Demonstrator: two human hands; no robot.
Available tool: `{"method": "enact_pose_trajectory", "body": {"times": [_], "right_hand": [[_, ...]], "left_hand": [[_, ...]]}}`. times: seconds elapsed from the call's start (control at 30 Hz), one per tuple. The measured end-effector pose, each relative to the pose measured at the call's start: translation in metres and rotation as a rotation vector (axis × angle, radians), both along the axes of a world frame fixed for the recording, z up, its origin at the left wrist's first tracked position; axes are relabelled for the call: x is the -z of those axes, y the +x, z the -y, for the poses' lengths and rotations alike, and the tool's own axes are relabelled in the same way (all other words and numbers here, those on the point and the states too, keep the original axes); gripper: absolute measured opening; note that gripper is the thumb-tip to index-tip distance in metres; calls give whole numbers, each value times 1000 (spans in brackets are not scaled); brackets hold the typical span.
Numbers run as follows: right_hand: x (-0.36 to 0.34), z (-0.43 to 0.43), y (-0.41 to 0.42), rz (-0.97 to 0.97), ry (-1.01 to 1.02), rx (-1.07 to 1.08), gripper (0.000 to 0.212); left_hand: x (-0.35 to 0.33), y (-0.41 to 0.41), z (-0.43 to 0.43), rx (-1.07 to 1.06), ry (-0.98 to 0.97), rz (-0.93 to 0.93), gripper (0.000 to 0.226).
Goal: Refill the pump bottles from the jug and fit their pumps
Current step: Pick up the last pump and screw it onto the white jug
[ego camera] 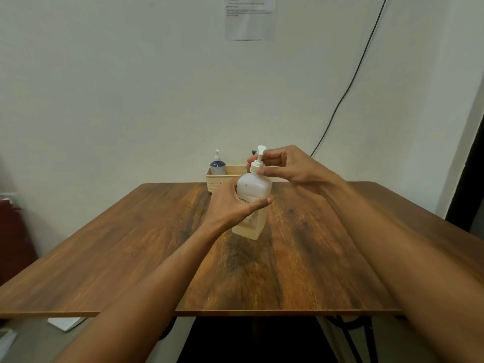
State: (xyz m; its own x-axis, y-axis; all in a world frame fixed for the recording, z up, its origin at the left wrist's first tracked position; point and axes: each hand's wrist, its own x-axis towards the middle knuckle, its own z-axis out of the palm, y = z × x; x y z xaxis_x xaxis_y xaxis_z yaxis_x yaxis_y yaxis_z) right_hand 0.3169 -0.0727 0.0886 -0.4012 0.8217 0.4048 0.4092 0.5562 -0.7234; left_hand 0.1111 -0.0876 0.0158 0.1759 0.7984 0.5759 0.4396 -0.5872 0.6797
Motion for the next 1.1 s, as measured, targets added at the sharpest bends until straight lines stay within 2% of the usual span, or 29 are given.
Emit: {"method": "enact_pose_trajectory", "body": {"times": [0.07,0.2,0.27,0.37,0.5,0.57,0.73,0.93,1.03,1.1], "right_hand": [[1,1,-4,27,73,125,31],[13,1,-20,-35,207,406,52],[21,2,-27,-84,245,471,54],[25,2,-29,-76,275,456,49],[5,4,-16,-3,31,97,37],[-1,5,-11,0,-9,38,35],[6,9,-14,-36,41,198,37],[11,10,-29,-46,82,479,71],[17,8,-36,-63,147,559,71],[16,8,-33,-76,152,492,63]], "left_hand": [[0,1,1,4,-7,10,63],[3,3,1,-12,0,62,62],[5,3,0,-18,5,68,63],[7,0,-1,-20,10,52,64],[0,-4,0,-5,8,18,62],[-3,-3,1,3,15,8,61],[-2,-5,-1,14,40,-35,66],[3,0,-1,-16,25,20,64],[5,0,-1,-30,20,38,65],[3,-2,-1,-27,21,25,64]]}}
